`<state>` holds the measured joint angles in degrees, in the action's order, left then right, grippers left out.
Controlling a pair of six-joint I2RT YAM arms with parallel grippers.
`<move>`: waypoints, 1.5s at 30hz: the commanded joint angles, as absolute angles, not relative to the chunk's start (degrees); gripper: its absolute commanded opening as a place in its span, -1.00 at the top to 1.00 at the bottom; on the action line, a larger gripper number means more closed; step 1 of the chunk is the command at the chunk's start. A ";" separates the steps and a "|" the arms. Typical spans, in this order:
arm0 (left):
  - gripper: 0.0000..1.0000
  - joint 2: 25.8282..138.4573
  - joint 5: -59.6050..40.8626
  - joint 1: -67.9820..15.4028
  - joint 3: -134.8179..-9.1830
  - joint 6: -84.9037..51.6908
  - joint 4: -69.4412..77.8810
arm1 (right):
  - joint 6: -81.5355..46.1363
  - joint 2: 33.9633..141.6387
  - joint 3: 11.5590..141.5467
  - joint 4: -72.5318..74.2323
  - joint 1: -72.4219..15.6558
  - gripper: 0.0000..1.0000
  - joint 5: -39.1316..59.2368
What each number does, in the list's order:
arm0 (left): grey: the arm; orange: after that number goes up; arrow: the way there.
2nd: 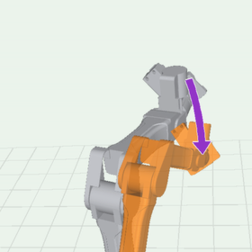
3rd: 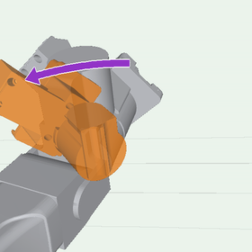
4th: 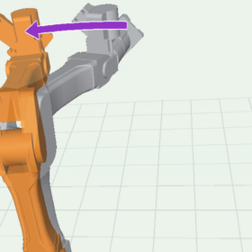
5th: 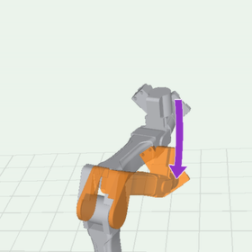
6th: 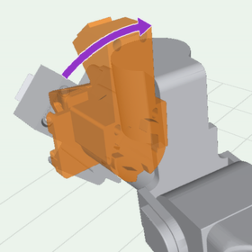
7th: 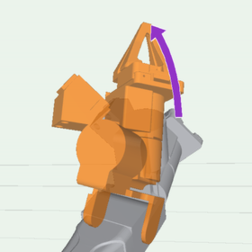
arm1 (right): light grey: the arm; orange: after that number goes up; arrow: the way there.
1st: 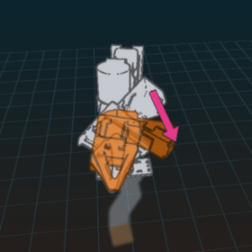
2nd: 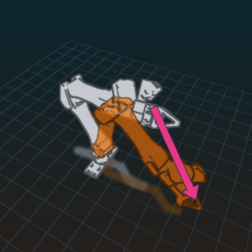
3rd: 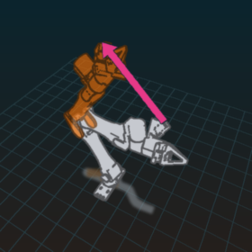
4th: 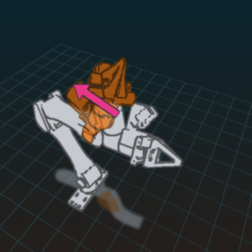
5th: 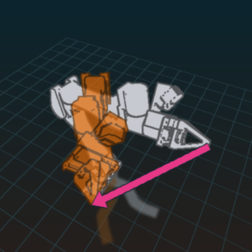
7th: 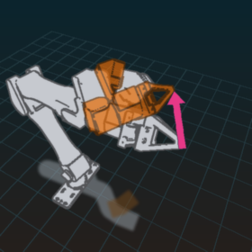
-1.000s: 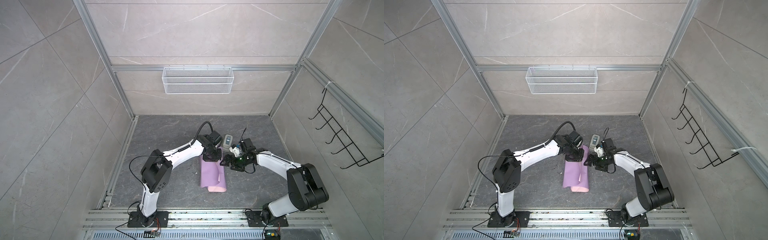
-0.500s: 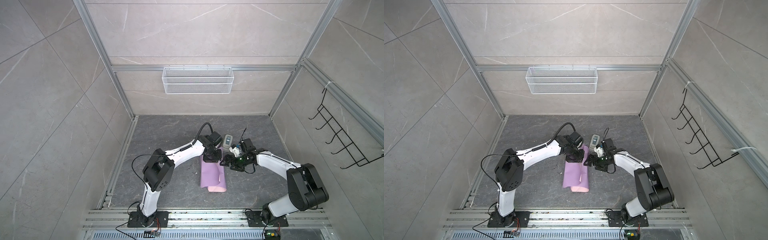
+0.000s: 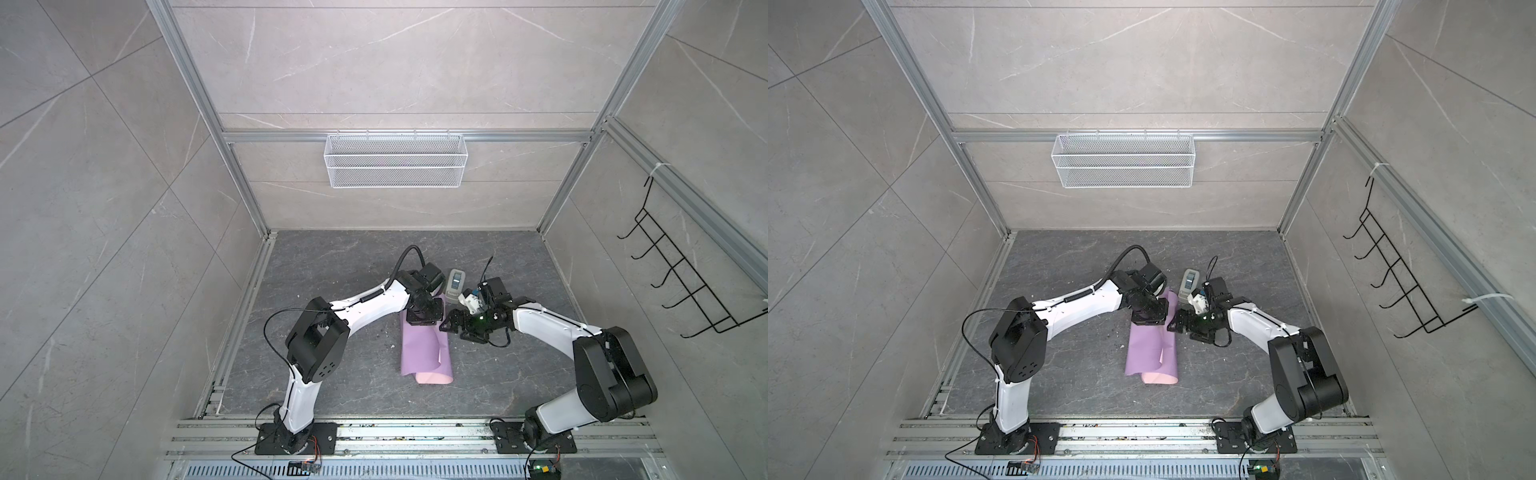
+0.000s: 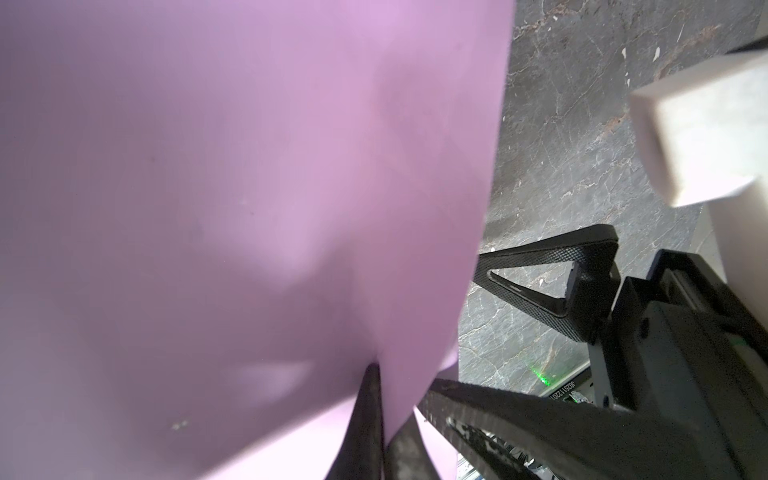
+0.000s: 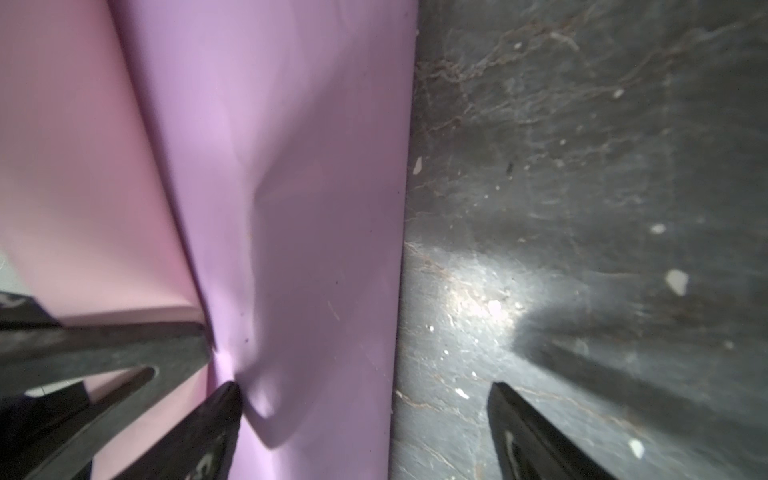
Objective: Wrap the gift box in paper
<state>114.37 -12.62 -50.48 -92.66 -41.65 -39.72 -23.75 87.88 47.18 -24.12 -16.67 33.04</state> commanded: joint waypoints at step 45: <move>-0.04 112.06 -14.59 -51.33 -77.97 -47.81 -25.66 | -24.97 74.88 38.35 -20.62 -15.18 -0.91 35.24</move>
<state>108.88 -16.60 -50.46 -80.86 -47.79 -22.26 -23.49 75.22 39.59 -24.71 -14.57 31.42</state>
